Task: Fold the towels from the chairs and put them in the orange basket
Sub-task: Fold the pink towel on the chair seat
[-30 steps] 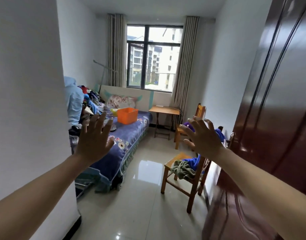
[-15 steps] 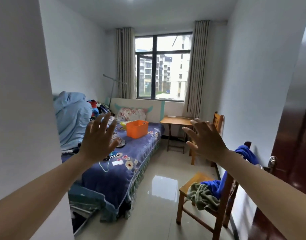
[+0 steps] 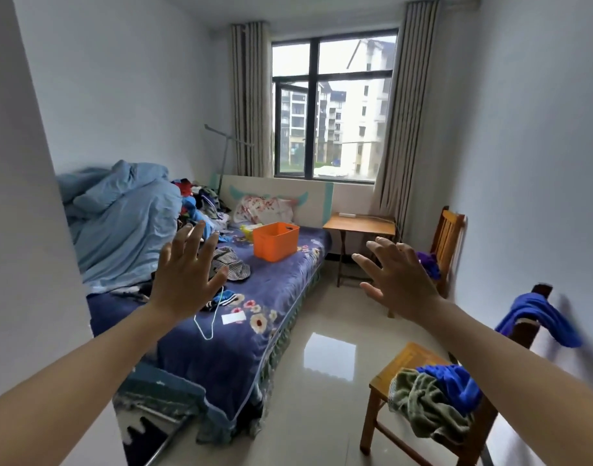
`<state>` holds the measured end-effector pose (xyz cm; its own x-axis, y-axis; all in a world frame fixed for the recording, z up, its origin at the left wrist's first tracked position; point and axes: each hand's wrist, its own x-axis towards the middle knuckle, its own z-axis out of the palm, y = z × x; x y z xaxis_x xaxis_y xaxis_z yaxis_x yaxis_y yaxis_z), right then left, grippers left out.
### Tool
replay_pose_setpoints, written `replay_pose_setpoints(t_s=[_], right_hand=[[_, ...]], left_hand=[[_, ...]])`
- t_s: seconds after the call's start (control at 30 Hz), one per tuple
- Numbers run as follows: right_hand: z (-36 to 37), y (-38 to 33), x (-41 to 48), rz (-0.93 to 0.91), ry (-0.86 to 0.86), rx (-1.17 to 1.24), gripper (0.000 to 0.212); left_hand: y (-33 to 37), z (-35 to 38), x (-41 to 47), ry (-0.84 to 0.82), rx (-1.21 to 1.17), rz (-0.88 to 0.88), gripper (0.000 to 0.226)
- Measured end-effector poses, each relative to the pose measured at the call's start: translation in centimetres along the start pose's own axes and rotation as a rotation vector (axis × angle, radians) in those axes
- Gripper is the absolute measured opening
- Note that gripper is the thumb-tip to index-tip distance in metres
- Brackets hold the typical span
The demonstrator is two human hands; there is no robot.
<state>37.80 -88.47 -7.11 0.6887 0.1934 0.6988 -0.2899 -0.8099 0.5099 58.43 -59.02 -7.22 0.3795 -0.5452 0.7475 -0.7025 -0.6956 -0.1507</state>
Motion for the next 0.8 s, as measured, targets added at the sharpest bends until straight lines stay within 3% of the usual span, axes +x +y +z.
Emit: replay_pose_setpoints(t_s=[0.13,0.37,0.53,0.67,0.8], right_hand=[[4.9,0.7,4.4,-0.038,0.049,-0.046,0.073],[11.3,2.8,10.2,0.145,0.030,-0.035,0.062],[17.1,4.9,7.0,0.114,-0.089,-0.073,0.063],[20.9,8.2,5.9,0.145,-0.146,-0.099,0.061],[26.0,12.7,6.2,0.159,-0.159,-0.121,0.063]], left_hand=[[-2.7,5.2,4.2,0.025,-0.005,0.078,0.062],[-3.8,12.9,12.9,0.000,-0.172,0.022,0.069],[-1.3,21.2,14.6,-0.056,-0.266,0.065,0.071],[1.7,26.7,17.7,-0.064,-0.335,0.055,0.058],[5.1,31.3,22.6,-0.029,-0.327,0.151,0.056]])
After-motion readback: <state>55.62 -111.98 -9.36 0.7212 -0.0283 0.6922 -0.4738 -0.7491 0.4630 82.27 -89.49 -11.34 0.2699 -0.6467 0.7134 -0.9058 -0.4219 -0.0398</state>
